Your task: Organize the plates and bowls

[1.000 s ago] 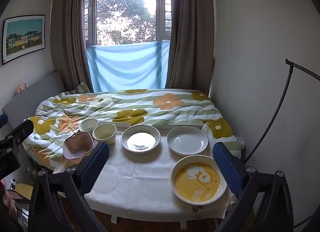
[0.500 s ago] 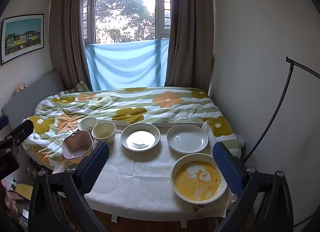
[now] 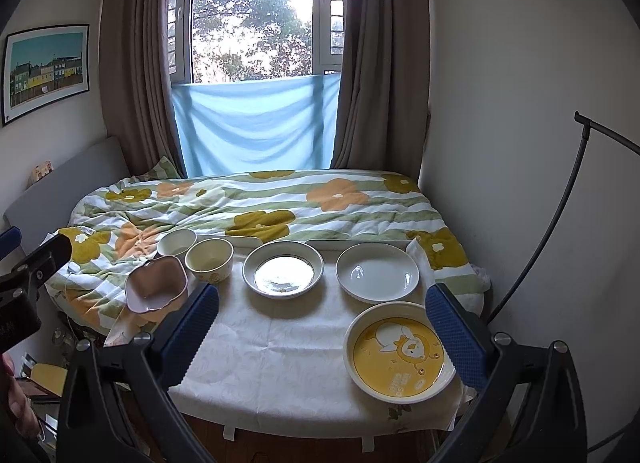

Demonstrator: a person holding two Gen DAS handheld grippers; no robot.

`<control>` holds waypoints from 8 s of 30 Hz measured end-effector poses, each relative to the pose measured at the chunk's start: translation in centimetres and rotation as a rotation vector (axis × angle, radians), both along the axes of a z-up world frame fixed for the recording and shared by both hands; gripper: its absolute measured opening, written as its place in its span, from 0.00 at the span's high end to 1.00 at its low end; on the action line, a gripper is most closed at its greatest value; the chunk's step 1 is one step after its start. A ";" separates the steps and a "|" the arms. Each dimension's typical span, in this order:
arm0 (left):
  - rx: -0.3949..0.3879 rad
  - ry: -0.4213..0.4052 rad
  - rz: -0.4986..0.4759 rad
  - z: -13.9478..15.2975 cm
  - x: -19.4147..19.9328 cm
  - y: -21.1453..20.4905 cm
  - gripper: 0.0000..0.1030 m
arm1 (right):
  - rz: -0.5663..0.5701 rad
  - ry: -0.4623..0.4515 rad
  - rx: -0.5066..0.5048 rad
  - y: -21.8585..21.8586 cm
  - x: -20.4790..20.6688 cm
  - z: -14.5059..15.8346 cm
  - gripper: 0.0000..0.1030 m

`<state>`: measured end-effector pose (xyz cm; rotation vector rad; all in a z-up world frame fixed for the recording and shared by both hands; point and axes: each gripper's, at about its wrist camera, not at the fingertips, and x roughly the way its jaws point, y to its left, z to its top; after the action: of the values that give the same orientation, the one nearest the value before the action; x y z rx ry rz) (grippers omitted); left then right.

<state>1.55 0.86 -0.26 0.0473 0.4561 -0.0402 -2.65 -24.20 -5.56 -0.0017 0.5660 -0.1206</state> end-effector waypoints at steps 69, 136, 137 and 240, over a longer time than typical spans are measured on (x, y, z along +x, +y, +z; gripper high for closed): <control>0.057 0.146 -0.287 -2.3 8.2 -5.7 0.00 | -0.191 0.181 0.146 -5.6 -0.3 -4.8 0.00; -0.017 0.785 -0.723 -25.0 21.2 -21.6 0.85 | -0.056 0.477 0.488 -19.8 9.4 -19.7 0.86; -0.030 0.778 -0.694 -24.6 20.9 -20.2 0.85 | -0.025 0.479 0.479 -19.1 9.9 -19.4 0.86; -0.018 0.735 -0.763 -22.4 38.7 -30.6 0.02 | -0.178 0.461 0.430 -23.2 19.6 -18.1 0.02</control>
<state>40.27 -29.71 -22.70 0.1905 1.1513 -0.8330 16.95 -47.38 -23.63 0.4496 1.0445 -0.1709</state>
